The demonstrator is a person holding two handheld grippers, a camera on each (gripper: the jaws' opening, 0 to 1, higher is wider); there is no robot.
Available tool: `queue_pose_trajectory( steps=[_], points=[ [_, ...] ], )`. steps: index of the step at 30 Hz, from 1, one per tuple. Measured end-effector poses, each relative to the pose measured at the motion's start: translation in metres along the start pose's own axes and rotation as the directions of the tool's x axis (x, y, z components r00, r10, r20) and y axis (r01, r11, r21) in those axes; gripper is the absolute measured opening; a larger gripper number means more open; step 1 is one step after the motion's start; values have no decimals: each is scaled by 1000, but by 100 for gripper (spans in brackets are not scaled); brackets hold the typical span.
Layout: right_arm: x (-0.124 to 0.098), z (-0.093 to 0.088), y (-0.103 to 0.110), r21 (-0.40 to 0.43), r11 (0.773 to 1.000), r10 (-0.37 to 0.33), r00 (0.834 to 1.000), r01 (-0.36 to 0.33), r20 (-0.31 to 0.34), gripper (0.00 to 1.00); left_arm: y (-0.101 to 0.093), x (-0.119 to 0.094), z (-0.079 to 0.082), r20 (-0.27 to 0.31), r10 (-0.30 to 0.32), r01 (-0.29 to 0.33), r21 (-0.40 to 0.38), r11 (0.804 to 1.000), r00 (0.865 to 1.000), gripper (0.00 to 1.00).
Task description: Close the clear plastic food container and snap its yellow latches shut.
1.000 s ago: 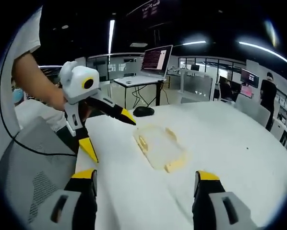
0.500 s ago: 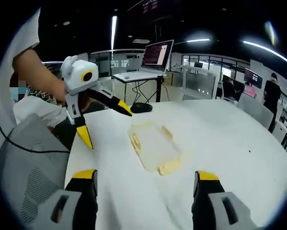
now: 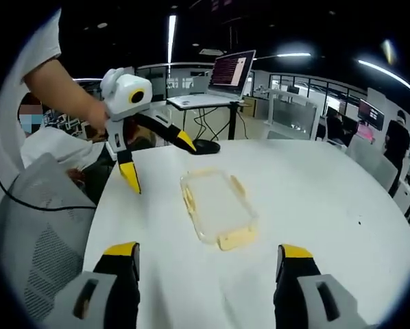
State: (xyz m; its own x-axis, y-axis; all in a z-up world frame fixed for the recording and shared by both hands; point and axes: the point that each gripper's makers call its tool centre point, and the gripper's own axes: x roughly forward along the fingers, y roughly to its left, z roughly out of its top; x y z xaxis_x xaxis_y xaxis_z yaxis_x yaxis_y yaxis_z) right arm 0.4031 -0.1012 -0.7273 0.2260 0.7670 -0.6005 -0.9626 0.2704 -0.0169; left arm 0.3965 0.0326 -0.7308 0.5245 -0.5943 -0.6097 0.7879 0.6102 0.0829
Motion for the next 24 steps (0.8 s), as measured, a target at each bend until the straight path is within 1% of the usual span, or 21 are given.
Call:
queue_pose_trajectory(
  steps=[4,6,12,17,21,23,24],
  points=[
    [2,-1,-2,-14,1000,18,1000,-18,-14,81,7,-1,-4,-12,-13,14,19,1000,1000,76],
    [3,0,-3,-20,999,27,999,-27,-20,81,10,-1,-7,-27,-16,17,30,999,1000,77],
    [9,2,-4,-60,997,54,997,-57,-46,81,18,-5,-10,-49,-30,33,52,998,998,76],
    [16,5,-5,-90,993,73,995,-79,-62,81,22,-5,-14,-76,-52,58,87,994,996,76],
    [22,8,-6,-108,989,90,993,-98,-73,81,25,-4,-20,-111,-73,87,125,988,991,76],
    [26,7,-7,-139,984,99,991,-111,-93,81,26,-3,-20,-117,-78,93,132,987,990,76],
    [27,7,-7,-141,983,102,990,-115,-96,80,29,-3,-21,-119,-79,95,137,986,990,76]
  ],
)
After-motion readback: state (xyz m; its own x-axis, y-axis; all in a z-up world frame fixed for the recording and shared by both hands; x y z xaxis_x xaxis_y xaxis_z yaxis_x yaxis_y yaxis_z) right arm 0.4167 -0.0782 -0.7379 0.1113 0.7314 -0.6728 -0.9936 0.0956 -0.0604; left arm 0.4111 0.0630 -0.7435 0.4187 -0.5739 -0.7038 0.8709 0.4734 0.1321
